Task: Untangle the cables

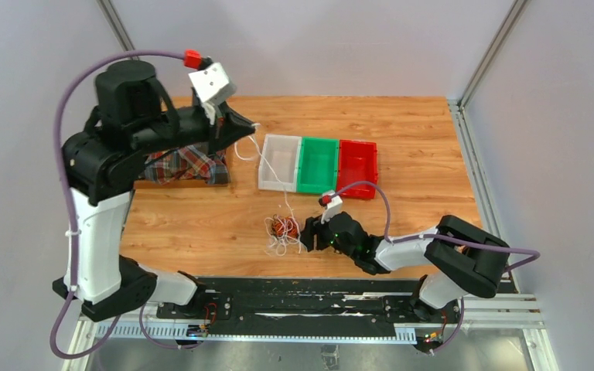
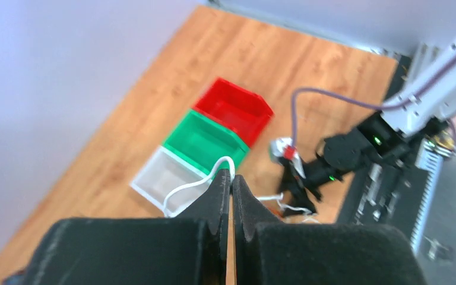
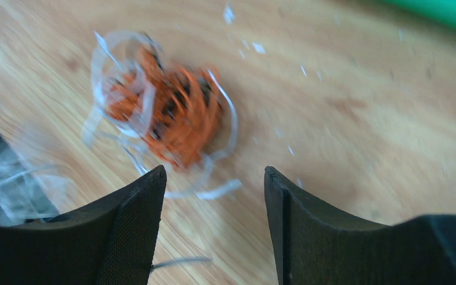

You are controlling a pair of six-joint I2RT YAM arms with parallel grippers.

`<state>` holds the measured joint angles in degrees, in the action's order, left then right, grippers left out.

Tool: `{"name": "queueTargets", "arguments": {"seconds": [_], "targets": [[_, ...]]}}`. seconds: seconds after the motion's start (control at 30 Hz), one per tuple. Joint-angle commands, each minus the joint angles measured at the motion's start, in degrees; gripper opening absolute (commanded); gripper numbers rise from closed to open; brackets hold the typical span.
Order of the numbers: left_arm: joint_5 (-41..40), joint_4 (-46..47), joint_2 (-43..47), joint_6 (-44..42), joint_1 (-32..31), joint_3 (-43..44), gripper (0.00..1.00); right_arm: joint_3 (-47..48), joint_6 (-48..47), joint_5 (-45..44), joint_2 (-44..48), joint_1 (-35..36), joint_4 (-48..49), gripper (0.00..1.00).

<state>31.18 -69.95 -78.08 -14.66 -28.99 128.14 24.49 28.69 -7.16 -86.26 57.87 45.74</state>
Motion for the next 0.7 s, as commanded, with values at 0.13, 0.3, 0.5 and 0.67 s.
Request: {"name": "queueTargets", "arguments": {"seconds": [0.13,0.3,0.5,0.67], "targets": [[-11.24,8.62,2.73,0.28,-0.05,2.27,0.00,-4.50,-0.21,-2.84,4.01,0.67,-5.18,0.63],[-9.75,8.78,3.59,1.02,-0.01,-0.57,0.00,-3.92,-1.92,-4.09,11.28,0.54,-10.22,0.63],[-5.80,8.78,4.56,2.34,-0.06,-2.64,0.00,-1.00,-8.73,-3.61,24.97,-0.27,-19.75,0.69],[-2.34,8.78,5.99,2.77,-0.08,-8.53,0.00,5.45,-18.08,0.87,34.28,-0.89,-25.49,0.86]]}}
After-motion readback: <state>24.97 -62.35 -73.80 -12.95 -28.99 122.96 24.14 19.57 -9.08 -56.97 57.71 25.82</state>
